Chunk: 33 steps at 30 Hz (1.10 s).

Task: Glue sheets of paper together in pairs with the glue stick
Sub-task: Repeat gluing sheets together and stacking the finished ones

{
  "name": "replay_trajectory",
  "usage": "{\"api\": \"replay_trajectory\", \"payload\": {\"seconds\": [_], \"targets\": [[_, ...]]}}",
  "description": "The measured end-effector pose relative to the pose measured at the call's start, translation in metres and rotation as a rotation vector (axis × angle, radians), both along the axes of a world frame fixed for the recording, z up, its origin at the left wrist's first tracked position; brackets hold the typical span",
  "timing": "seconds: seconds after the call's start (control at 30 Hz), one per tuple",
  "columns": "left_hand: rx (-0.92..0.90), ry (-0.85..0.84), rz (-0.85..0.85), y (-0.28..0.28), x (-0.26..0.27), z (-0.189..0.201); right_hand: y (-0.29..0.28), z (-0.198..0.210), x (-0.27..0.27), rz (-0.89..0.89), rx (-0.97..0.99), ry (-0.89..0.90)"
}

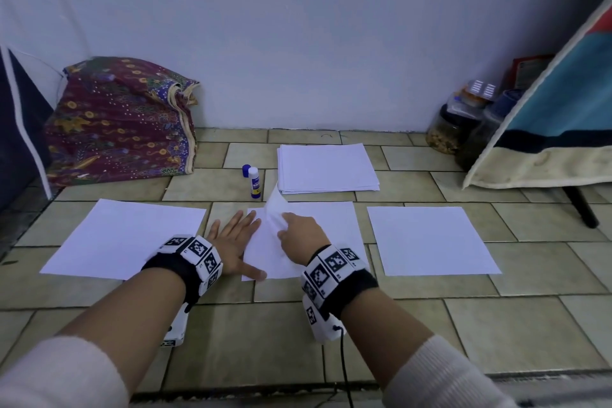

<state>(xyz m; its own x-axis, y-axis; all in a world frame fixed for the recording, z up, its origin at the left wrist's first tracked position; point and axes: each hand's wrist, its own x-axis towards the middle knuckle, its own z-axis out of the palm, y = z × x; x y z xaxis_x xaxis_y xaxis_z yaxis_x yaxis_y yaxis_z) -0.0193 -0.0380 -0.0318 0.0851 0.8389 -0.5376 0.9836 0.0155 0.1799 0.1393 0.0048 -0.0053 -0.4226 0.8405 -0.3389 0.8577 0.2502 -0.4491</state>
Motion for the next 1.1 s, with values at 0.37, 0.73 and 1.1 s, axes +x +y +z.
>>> {"api": "replay_trajectory", "payload": {"seconds": [0.37, 0.73, 1.1], "targets": [[-0.008, 0.025, 0.008, 0.0, 0.002, 0.001, -0.005, -0.005, -0.006, -0.001, 0.034, 0.015], [-0.006, 0.026, 0.022, -0.001, 0.002, 0.0, -0.006, -0.01, -0.003, -0.012, 0.019, -0.009], [-0.013, 0.044, 0.018, 0.0, 0.003, 0.001, -0.006, -0.012, -0.006, -0.015, -0.007, -0.026]]}}
